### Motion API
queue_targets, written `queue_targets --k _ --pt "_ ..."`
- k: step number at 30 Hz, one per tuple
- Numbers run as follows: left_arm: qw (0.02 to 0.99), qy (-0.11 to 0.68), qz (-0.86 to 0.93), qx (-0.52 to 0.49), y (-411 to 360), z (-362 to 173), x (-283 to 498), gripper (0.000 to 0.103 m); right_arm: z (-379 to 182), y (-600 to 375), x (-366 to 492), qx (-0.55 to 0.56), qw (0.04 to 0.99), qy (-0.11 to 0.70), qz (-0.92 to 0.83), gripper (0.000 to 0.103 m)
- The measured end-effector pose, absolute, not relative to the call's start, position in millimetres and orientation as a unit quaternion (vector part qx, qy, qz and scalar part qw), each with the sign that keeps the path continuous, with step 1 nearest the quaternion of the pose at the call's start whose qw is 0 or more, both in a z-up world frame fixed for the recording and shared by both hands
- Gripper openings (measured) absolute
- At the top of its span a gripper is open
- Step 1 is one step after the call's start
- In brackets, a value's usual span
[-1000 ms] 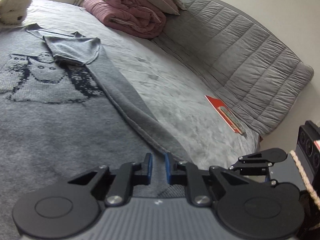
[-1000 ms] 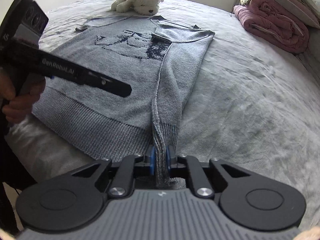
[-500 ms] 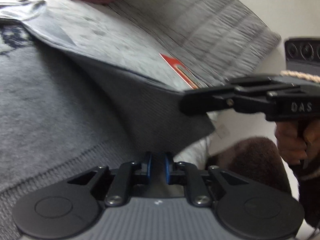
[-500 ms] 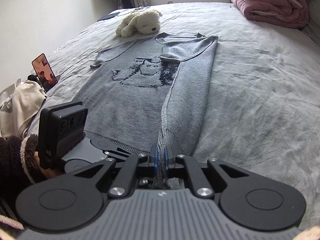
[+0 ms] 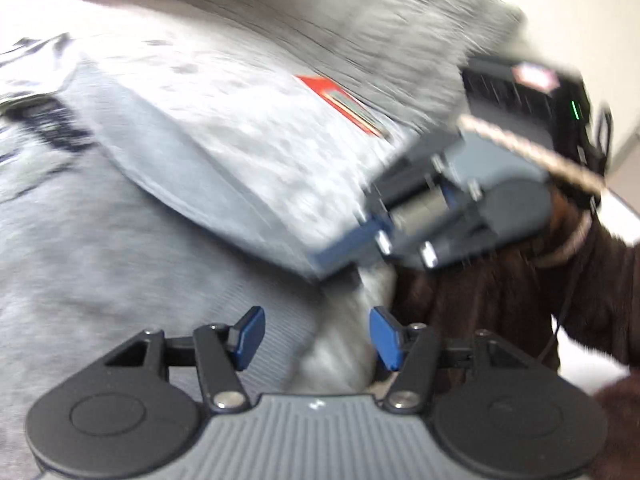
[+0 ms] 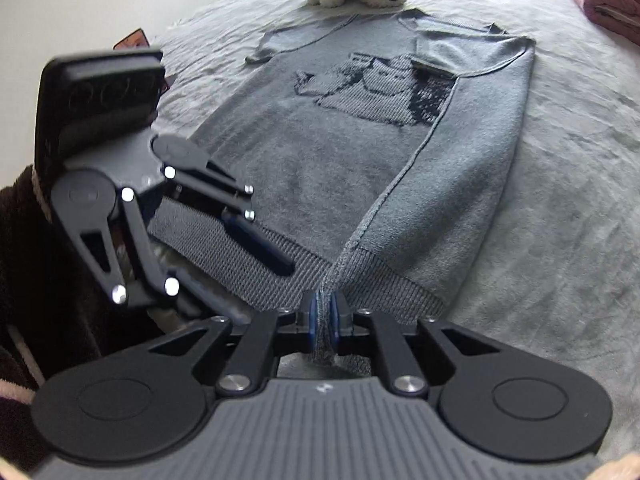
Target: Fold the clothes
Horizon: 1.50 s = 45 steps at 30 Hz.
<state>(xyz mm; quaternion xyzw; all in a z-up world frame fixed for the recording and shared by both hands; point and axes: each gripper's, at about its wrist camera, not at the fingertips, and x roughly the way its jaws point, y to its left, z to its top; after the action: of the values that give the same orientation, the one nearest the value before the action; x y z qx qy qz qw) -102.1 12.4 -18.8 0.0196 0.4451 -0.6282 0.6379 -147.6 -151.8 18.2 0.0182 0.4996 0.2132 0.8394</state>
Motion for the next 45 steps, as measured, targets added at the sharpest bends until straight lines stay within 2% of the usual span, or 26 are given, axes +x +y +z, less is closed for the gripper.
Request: queue_targets --k 5,9,13,19,22,24,27,32,45 --pt "0.661 0.466 -0.588 0.009 10.7 -27.8 -88.1 0.060 0.2 -149.3 -138.7 0.009 0.799 0.549 0.247 0.018" --pt "0.666 0.475 -0.575 -0.003 8.6 -34.8 -74.7 0.060 2.7 -139.4 -137.9 -0.029 0.785 0.555 0.274 0.018" --pt "0.684 0.469 -0.559 -0.016 16.7 -33.7 -60.5 0.059 23.5 -142.1 -128.3 -0.040 0.817 0.512 0.263 0.035" --pt "0.724 0.461 -0.512 -0.037 22.8 -37.7 -50.4 0.057 21.1 -163.9 -92.5 -0.014 0.879 0.432 0.204 0.036" --pt "0.744 0.450 -0.493 -0.036 23.3 -38.1 -47.8 0.057 -2.6 -173.0 -79.9 0.002 0.868 0.454 0.203 0.036" --pt "0.754 0.445 -0.481 -0.036 26.0 -38.1 -44.0 0.057 -15.4 -167.4 -79.1 -0.040 0.837 0.497 0.226 0.037" --pt "0.770 0.438 -0.463 -0.040 26.2 -37.7 -35.4 0.057 -9.4 -159.7 -91.7 -0.117 0.811 0.488 0.300 0.038" --pt "0.796 0.423 -0.429 -0.059 28.8 -39.7 -25.8 0.057 -2.0 -168.2 -88.2 -0.098 0.798 0.489 0.338 0.043" --pt "0.854 0.383 -0.349 -0.051 44.6 -36.6 -12.2 0.058 -6.0 -199.2 -28.6 -0.017 0.859 0.479 0.183 0.050"
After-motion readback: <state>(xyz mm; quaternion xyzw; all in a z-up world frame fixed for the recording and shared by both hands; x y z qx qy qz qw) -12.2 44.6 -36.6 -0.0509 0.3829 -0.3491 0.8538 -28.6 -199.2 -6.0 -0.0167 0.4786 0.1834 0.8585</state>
